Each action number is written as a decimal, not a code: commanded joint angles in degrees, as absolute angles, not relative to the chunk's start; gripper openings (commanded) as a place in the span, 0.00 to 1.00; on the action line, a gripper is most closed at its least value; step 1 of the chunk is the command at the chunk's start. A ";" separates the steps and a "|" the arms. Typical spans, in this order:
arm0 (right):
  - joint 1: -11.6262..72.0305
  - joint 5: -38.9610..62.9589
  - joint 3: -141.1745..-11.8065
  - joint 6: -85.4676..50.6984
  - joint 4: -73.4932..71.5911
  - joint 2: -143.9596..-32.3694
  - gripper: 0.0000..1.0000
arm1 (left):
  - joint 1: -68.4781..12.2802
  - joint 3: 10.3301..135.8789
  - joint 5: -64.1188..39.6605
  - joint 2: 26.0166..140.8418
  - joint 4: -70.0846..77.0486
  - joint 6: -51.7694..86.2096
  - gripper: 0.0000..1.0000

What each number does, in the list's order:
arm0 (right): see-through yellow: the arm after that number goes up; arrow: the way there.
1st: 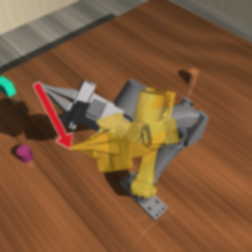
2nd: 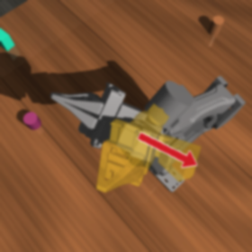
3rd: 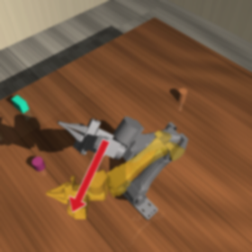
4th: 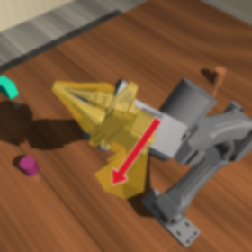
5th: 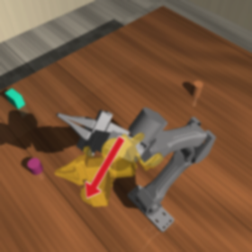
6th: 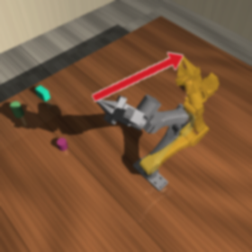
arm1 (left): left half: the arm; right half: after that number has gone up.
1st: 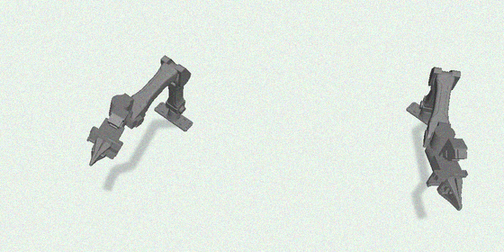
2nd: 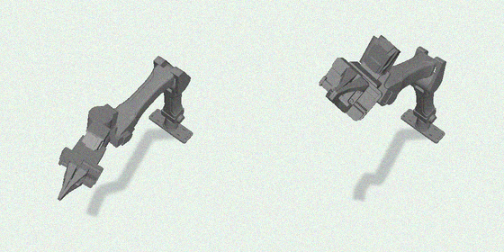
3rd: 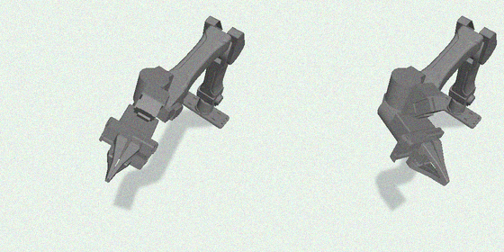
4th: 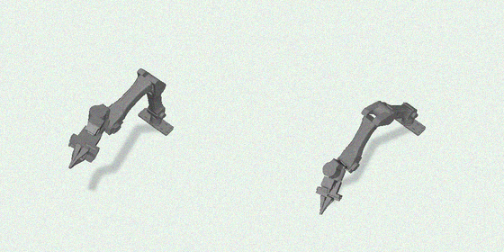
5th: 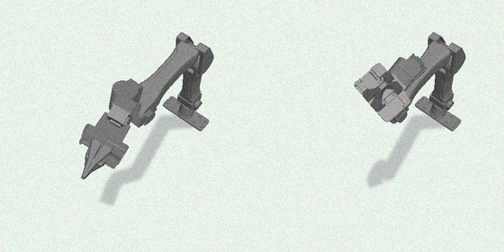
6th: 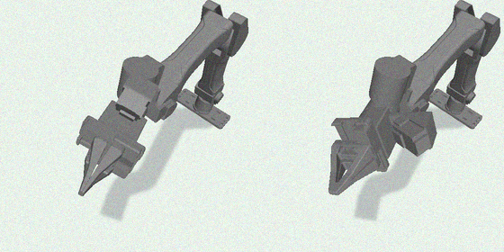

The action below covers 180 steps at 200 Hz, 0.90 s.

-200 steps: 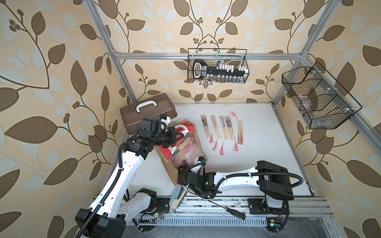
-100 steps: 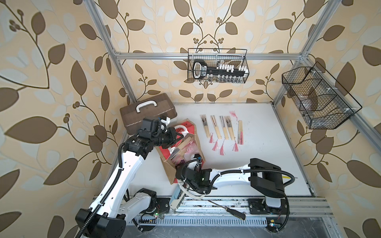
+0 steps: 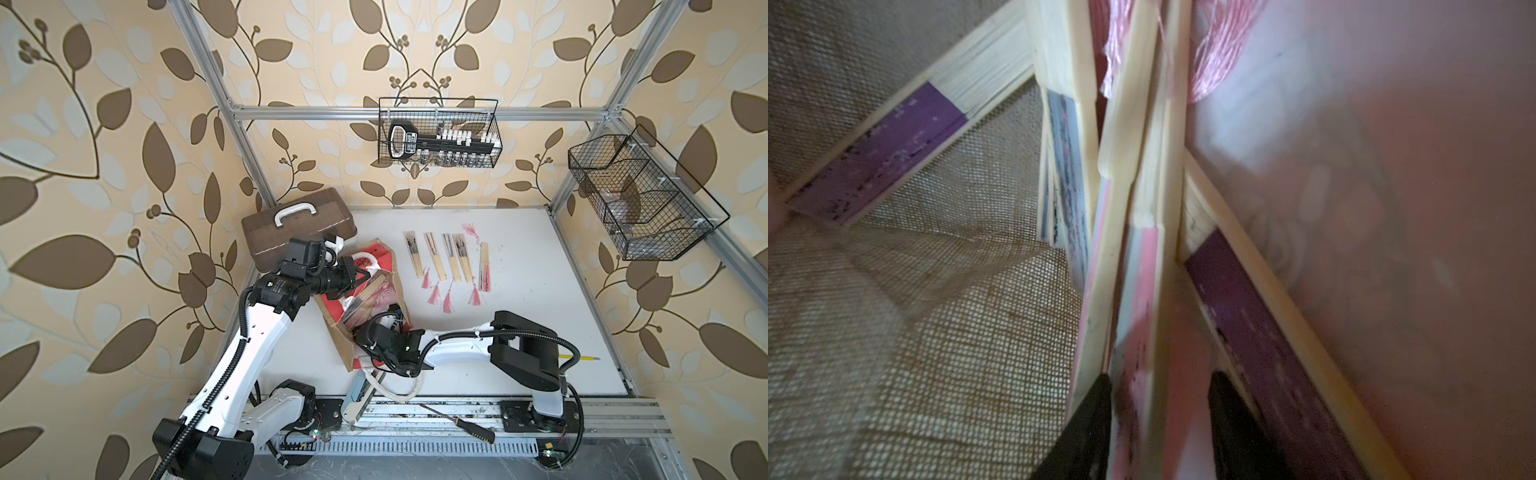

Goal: Take out the folding fans from the tote bags
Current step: Pick up the folding fan from the canvas bag.

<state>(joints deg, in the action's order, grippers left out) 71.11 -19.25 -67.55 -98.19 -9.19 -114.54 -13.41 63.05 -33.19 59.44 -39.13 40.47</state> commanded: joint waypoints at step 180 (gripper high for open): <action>70.13 -10.46 -64.51 -99.49 -19.77 -114.51 0.01 | -12.92 65.74 -32.97 59.42 -39.29 39.04 0.00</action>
